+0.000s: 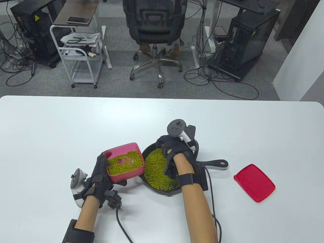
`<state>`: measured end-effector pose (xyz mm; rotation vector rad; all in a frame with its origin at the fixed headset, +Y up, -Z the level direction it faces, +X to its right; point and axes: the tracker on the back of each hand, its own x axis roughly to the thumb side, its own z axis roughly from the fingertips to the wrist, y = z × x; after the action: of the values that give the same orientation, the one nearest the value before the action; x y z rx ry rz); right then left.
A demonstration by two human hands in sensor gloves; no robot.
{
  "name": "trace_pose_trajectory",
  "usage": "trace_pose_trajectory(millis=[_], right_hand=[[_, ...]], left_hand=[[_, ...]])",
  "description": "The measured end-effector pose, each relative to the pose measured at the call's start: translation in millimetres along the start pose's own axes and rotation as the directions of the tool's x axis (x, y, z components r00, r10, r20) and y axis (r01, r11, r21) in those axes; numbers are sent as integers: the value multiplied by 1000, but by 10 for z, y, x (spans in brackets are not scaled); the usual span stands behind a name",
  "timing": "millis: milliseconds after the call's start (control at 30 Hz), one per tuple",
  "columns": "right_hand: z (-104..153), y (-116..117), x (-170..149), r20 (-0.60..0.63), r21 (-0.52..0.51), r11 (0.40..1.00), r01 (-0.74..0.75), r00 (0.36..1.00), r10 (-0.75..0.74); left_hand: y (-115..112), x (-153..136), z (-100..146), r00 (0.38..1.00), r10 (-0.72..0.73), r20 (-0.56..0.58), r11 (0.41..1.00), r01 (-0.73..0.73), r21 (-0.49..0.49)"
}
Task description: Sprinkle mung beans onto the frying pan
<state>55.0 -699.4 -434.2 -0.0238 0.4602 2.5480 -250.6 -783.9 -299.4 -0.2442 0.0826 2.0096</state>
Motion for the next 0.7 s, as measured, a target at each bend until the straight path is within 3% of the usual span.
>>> trace_pose_trajectory(millis=[200, 300, 467, 700], right_hand=[[10, -154, -213, -60, -55, 990, -126, 991, 123], [48, -164, -279, -60, -35, 985, -167, 985, 164], [113, -127, -337, -33, 59, 983, -176, 983, 178], [192, -101, -386, -55, 190, 981, -48, 997, 59]], left_hand=[[-7, -4, -5, 1000, -6, -7, 1000, 6, 1], [-11, -6, -6, 1000, -10, -10, 1000, 10, 0], [-20, -18, -9, 1000, -22, -13, 1000, 21, -5], [-35, -34, -9, 999, -36, -17, 999, 36, -18]])
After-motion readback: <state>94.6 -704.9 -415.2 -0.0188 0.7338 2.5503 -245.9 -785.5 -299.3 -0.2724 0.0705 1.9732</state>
